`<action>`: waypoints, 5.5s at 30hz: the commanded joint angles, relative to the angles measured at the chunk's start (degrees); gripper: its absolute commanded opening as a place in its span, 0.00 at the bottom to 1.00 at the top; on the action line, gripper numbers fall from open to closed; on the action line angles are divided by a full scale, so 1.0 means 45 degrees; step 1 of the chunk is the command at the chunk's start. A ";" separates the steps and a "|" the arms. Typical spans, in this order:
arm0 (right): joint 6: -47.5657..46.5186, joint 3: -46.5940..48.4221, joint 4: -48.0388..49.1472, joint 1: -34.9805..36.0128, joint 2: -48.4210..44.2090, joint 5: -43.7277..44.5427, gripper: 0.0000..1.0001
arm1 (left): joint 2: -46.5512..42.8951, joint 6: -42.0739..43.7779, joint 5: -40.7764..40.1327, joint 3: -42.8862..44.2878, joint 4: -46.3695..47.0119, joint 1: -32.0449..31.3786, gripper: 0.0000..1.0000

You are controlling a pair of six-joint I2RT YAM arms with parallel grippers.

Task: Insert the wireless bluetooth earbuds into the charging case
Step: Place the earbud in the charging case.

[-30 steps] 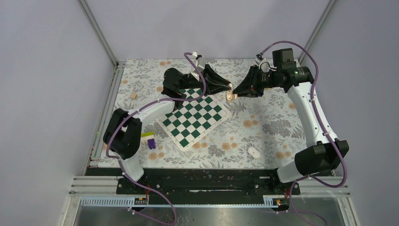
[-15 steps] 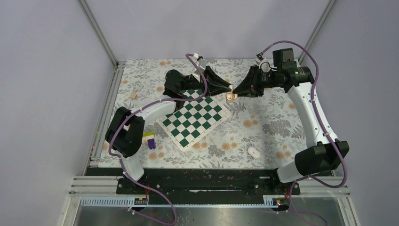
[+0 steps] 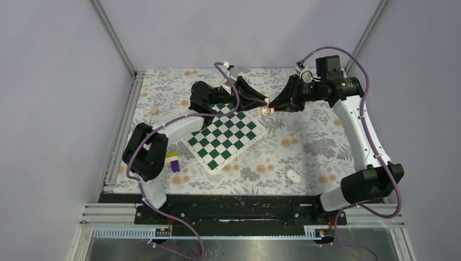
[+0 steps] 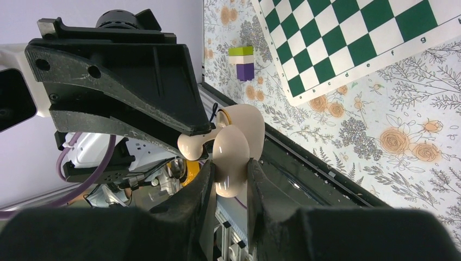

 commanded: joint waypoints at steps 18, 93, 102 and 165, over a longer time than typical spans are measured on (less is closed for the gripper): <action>0.1444 -0.0180 0.1977 0.0078 -0.0728 -0.1210 0.00 | -0.0038 -0.0869 -0.0293 -0.0615 0.2091 0.0252 0.00; 0.6401 -0.3168 0.8051 -0.0242 -0.1873 -0.1381 0.00 | 0.0002 -0.2546 0.0153 -0.1304 0.4104 0.0877 0.00; 0.6606 -0.3303 0.8528 -0.0274 -0.1977 -0.1396 0.00 | 0.0041 -0.2605 0.0219 -0.1297 0.4124 0.0906 0.00; 0.0346 -0.7015 0.2908 -0.1764 -0.3422 0.2435 0.00 | 0.1410 0.1089 -1.2315 0.5323 -1.8140 -0.0709 0.99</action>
